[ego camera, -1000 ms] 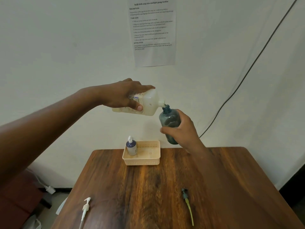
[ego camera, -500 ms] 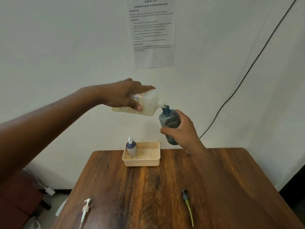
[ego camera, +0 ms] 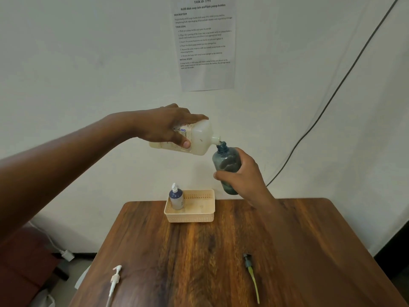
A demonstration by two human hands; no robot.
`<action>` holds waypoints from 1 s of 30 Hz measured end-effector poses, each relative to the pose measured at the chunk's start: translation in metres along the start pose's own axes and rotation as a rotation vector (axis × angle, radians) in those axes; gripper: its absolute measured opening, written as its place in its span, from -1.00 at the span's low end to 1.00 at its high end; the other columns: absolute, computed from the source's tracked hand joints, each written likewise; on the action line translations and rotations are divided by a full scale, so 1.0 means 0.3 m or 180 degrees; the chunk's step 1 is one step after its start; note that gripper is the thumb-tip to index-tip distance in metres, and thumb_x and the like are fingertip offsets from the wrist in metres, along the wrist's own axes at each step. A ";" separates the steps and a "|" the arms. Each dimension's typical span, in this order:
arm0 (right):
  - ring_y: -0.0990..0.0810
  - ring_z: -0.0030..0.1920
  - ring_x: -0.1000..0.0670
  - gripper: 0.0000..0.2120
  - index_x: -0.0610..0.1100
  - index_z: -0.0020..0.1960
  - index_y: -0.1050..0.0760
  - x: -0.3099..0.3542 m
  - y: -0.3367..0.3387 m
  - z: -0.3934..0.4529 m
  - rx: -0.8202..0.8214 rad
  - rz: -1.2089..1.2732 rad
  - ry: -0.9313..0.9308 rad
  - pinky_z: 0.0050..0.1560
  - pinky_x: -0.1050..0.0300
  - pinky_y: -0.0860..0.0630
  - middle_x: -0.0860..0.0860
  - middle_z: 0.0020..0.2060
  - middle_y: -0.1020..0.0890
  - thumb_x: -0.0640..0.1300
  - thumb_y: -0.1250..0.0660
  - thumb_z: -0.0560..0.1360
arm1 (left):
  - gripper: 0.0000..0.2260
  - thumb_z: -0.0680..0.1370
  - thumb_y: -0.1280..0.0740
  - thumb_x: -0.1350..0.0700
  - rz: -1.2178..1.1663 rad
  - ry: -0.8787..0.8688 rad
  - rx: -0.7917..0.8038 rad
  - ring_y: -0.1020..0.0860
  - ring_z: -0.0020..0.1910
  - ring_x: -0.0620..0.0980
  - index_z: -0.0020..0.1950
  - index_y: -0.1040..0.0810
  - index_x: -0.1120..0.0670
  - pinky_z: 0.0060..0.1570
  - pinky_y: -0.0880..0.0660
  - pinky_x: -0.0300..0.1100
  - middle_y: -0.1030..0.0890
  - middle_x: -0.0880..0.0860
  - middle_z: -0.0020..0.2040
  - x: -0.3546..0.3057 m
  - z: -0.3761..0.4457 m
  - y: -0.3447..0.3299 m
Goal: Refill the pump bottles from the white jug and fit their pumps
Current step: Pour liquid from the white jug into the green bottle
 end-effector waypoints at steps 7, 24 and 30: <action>-0.57 0.07 0.15 -0.37 0.18 0.31 -0.42 0.003 0.002 -0.001 0.0013 0.0035 0.0008 -0.14 0.35 -0.47 0.28 0.09 -0.55 -0.07 -0.58 0.33 | -0.16 0.44 -0.31 -0.29 -0.0012 0.0058 0.0000 -0.36 0.32 0.06 0.69 -0.14 -0.16 0.34 -0.38 0.00 -0.47 0.01 0.23 0.006 -0.001 0.006; -0.56 0.04 0.19 -0.37 0.21 0.29 -0.41 0.000 -0.006 0.002 0.0017 -0.0025 -0.0010 -0.17 0.37 -0.44 0.33 0.06 -0.53 -0.06 -0.59 0.31 | -0.17 0.43 -0.32 -0.27 0.0021 0.0031 0.0127 -0.39 0.29 0.08 0.68 -0.18 -0.13 0.37 -0.42 0.12 -0.49 0.03 0.20 -0.017 -0.008 0.022; -0.55 0.00 0.23 -0.36 0.28 0.25 -0.36 0.001 -0.005 0.001 -0.0010 -0.0088 -0.0011 -0.25 0.45 -0.41 0.40 0.01 -0.49 -0.04 -0.59 0.32 | -0.17 0.43 -0.31 -0.29 0.0133 0.0078 0.0124 -0.35 0.34 0.09 0.68 -0.15 -0.16 0.41 -0.37 0.12 -0.50 0.02 0.25 -0.014 -0.007 0.028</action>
Point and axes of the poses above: each hand's wrist, its own z-axis towards the middle knuckle, its own y-axis out of the back of the hand, x = y × z, the point moved 6 cm from there along z, towards the middle knuckle
